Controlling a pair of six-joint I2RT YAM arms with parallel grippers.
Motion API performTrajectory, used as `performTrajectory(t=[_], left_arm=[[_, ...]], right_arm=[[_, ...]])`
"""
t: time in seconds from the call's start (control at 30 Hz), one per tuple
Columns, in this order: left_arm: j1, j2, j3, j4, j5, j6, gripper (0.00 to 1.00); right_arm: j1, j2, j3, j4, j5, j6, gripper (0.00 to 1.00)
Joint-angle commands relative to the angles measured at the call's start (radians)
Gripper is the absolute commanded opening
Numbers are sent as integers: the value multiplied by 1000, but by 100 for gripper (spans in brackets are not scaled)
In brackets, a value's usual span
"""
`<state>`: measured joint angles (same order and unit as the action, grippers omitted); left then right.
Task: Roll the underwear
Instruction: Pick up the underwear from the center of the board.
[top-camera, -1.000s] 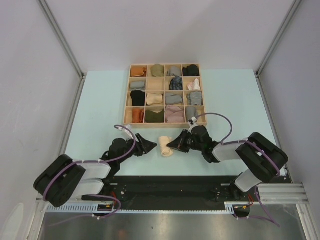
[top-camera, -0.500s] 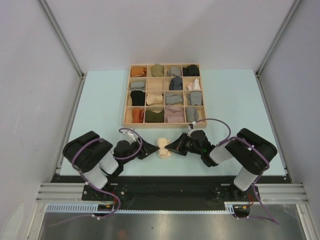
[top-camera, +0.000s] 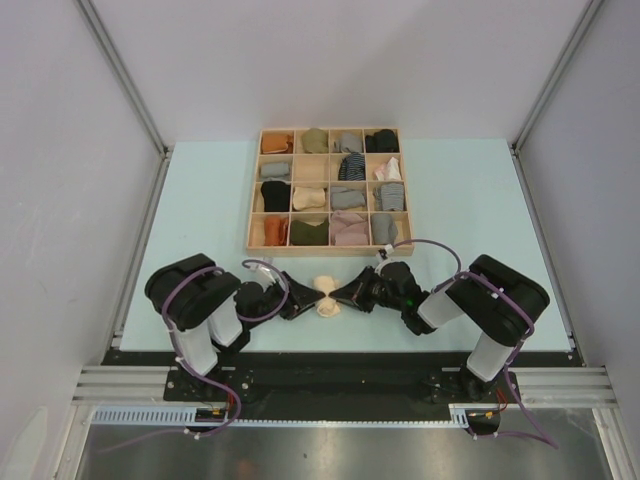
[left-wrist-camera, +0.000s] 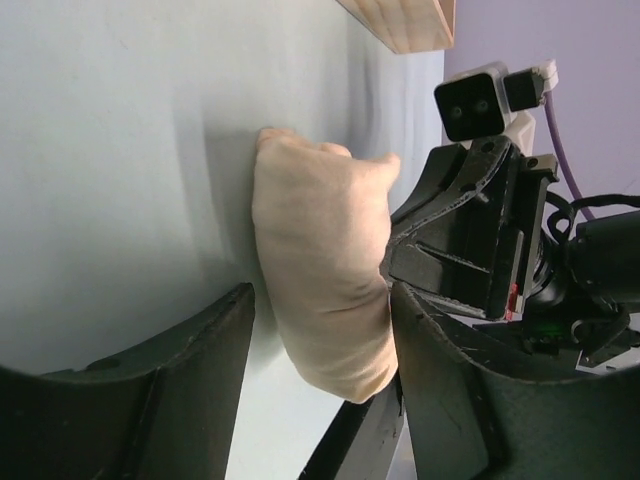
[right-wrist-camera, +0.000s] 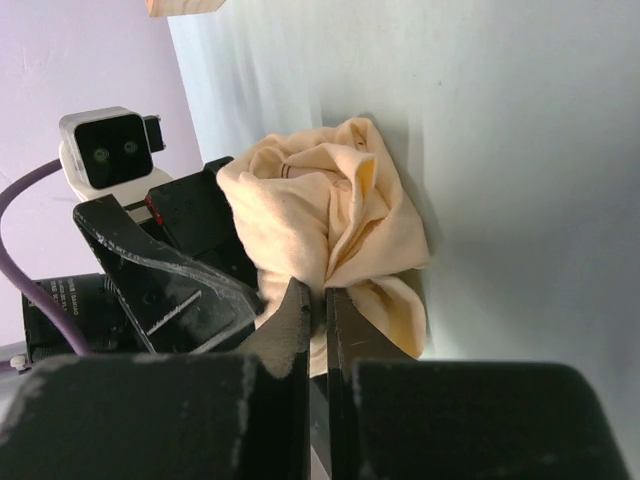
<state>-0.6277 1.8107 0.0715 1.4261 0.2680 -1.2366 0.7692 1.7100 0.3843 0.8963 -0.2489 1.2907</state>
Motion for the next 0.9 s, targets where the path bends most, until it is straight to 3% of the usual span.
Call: performTrajectory(t=[0.0, 0.13, 0.47, 0.57, 0.63, 0.77, 0.87], left_arm=[[-43, -49, 5, 120, -6, 68, 64], [-64, -135, 48, -27, -24, 112, 66], [-75, -132, 51, -12, -65, 111, 60], [-76, -163, 68, -79, -72, 144, 58], [-84, -209, 94, -168, -82, 189, 51], [-95, -289, 140, -301, -87, 262, 25], [-101, -323, 174, -409, -89, 316, 12]], right_arm=[[16, 2, 24, 56, -3, 4, 0], [28, 0, 30, 59, -10, 5, 0], [62, 0, 27, 73, -15, 25, 0], [70, -4, 30, 63, -18, 19, 0], [77, -9, 33, 46, -16, 12, 0], [94, -24, 39, 12, -9, -11, 0], [101, -49, 45, -34, 6, -54, 0]])
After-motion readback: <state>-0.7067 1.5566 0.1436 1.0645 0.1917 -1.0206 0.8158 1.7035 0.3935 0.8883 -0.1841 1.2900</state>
